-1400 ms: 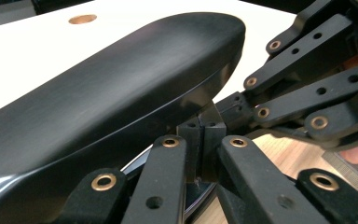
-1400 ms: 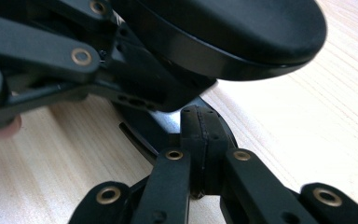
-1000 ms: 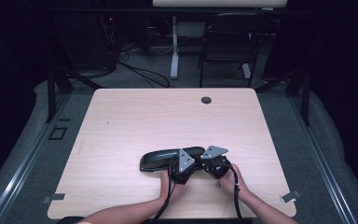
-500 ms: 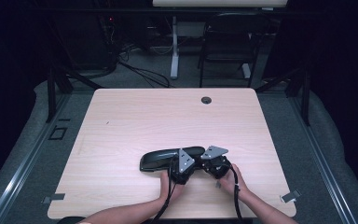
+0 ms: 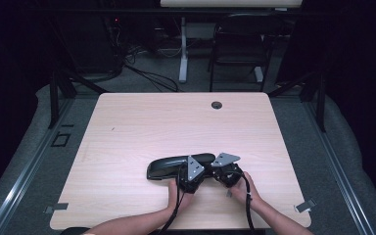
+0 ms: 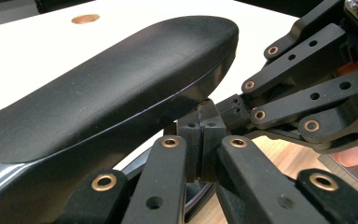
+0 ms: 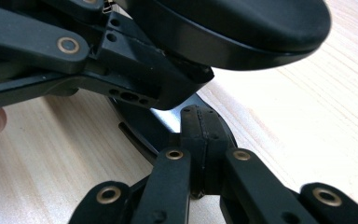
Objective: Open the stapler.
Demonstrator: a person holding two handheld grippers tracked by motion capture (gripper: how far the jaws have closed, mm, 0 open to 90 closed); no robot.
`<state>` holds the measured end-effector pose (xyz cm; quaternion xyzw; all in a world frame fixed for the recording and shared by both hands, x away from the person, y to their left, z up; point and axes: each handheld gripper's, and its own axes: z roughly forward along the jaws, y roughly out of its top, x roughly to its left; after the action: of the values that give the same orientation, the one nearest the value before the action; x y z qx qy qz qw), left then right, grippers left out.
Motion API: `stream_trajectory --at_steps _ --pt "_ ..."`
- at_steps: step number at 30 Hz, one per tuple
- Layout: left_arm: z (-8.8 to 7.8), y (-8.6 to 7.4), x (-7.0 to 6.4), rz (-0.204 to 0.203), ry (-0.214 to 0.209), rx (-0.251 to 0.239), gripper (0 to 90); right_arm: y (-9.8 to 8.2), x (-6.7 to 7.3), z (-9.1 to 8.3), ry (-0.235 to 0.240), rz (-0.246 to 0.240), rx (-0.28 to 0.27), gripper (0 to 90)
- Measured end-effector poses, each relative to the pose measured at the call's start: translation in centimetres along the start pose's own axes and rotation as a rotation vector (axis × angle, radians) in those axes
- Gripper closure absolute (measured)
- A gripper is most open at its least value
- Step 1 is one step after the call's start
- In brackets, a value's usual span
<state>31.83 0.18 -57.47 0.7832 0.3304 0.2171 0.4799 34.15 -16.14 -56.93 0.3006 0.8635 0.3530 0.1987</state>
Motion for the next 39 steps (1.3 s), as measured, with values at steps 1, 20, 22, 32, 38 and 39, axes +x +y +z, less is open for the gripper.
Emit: stream_trajectory --at_steps 1,20,22,32,38,39 --pt "-0.02 0.0 -0.03 0.002 -0.001 0.0 90.0 0.03 0.04 0.0 -0.002 -0.002 0.002 90.0" --pt "-0.15 0.06 -0.25 0.01 0.0 -0.007 90.0 0.04 0.02 0.05 -0.001 -0.014 0.002 90.0" --pt "-0.1 0.14 -0.17 0.009 -0.003 -0.007 90.0 0.0 0.04 0.08 -0.002 -0.007 -0.006 90.0" --pt "0.05 0.2 -0.38 0.009 -0.011 -0.006 90.0 0.03 0.02 0.05 -0.001 -0.017 0.001 90.0" --pt "0.1 0.31 -0.31 0.011 -0.013 -0.004 90.0 -0.02 0.03 0.08 -0.001 -0.007 -0.008 90.0" --pt "0.1 0.32 -0.32 0.012 -0.012 -0.003 90.0 -0.03 0.02 0.06 0.0 -0.005 -0.007 90.0"
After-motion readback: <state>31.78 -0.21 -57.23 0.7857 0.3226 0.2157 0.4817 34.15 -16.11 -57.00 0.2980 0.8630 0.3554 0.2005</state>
